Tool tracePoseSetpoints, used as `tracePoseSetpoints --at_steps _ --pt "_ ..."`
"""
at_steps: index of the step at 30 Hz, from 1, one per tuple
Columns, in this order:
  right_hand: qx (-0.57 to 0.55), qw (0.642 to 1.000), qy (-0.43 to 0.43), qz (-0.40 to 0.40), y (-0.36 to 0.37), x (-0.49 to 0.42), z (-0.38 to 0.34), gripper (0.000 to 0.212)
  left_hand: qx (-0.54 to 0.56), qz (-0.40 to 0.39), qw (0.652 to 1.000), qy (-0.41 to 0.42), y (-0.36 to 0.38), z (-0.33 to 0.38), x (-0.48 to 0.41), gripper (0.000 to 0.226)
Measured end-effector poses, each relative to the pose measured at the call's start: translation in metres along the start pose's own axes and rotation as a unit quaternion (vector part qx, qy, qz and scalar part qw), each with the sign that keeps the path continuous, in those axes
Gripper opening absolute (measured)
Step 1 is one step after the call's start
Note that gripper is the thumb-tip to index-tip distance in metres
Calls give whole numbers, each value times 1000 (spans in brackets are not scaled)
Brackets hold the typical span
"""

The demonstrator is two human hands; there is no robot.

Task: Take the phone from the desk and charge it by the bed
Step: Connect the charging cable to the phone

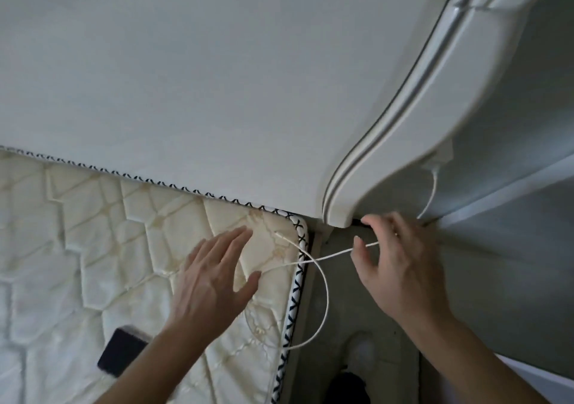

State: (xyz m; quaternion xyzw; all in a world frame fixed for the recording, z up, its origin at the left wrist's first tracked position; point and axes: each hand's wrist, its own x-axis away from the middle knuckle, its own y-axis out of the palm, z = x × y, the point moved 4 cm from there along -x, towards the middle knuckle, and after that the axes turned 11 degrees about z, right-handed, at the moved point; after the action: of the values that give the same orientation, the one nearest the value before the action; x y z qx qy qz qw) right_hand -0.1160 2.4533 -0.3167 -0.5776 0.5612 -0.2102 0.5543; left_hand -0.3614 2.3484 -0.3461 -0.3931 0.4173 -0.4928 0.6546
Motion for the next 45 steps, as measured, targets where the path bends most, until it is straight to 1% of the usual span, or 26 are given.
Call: tracePoseSetpoints --at_steps 4,6,9,11,14,16,17,20,22,24,27,29,33,38,42,45 --pt "-6 994 -36 -103 53 17 -20 29 -17 -46 997 -61 33 -32 39 64" --pt "-4 988 -45 -150 79 18 -26 29 -29 -60 995 -76 48 -42 49 63" --pt "-9 973 -64 -221 117 13 -33 28 -37 -86 991 -99 67 -53 56 66" --pt "-11 968 -64 -243 141 9 -34 29 -38 -99 988 -109 77 -59 58 68" --pt "-19 963 -40 -266 170 8 -39 32 -38 -109 986 -123 89 -70 59 69" --pt "-25 961 -26 -274 185 11 -46 30 -39 -113 982 -143 94 -79 61 69" --pt "-25 964 -22 -265 190 12 -50 29 -40 -117 980 -156 97 -85 63 68" --pt "-13 977 -20 -213 202 11 -54 26 -46 -146 972 -178 110 -100 74 72" --pt "-14 980 -21 -196 207 11 -57 25 -49 -165 969 -176 117 -104 80 78" --pt "-37 977 -11 -208 209 12 -61 22 -47 -169 969 -174 122 -107 83 81" --pt "-89 967 35 -237 207 8 -68 17 -35 -174 967 -180 126 -113 84 81" --pt "-112 961 42 -249 201 3 -79 16 -27 -185 966 -176 124 -114 82 81" --pt "-142 957 17 -251 175 -9 -112 23 -27 -169 968 -186 103 -117 86 77" --pt "-157 950 -63 -263 165 0 -166 27 -76 -135 958 -242 66 -135 147 75" --pt "-175 929 -104 -308 176 36 -203 26 -92 -135 943 -290 56 -153 205 77" --pt "-184 915 -126 -336 186 70 -219 17 -90 -121 939 -310 56 -166 234 78"
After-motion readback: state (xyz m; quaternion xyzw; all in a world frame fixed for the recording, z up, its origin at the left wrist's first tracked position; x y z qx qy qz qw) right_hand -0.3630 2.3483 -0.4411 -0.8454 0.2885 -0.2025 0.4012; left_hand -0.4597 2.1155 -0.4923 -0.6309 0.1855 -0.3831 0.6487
